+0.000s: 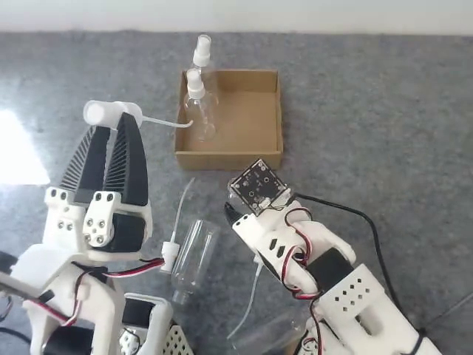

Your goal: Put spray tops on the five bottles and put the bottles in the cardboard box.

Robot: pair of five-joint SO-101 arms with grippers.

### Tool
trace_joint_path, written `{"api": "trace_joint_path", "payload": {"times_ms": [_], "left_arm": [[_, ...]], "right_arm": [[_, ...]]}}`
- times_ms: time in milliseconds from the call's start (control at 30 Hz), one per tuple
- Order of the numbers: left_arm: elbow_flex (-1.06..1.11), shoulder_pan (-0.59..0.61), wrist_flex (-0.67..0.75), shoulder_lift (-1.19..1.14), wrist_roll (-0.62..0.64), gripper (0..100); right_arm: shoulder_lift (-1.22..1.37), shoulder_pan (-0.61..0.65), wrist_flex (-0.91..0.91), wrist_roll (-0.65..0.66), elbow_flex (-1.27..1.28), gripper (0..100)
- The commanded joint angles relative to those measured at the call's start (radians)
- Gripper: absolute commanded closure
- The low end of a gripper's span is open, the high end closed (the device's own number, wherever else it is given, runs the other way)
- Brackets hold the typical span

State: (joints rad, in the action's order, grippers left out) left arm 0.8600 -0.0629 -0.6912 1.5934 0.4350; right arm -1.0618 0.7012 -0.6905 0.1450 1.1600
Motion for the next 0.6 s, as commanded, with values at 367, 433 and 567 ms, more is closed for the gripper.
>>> {"api": "trace_joint_path", "payload": {"times_ms": [367,433,567], "left_arm": [[0.056,-0.006,-0.009,0.005,0.095,99],[0.053,-0.006,-0.029,0.005,0.095,99],[0.05,-0.008,-0.031,0.005,0.095,99]], "right_arm": [[-0.154,0.033,0.025,-0.009,-0.015,91.2],[-0.166,0.033,0.031,-0.008,-0.015,91.2],[-0.165,0.035,0.056,-0.008,-0.015,91.2]]}}
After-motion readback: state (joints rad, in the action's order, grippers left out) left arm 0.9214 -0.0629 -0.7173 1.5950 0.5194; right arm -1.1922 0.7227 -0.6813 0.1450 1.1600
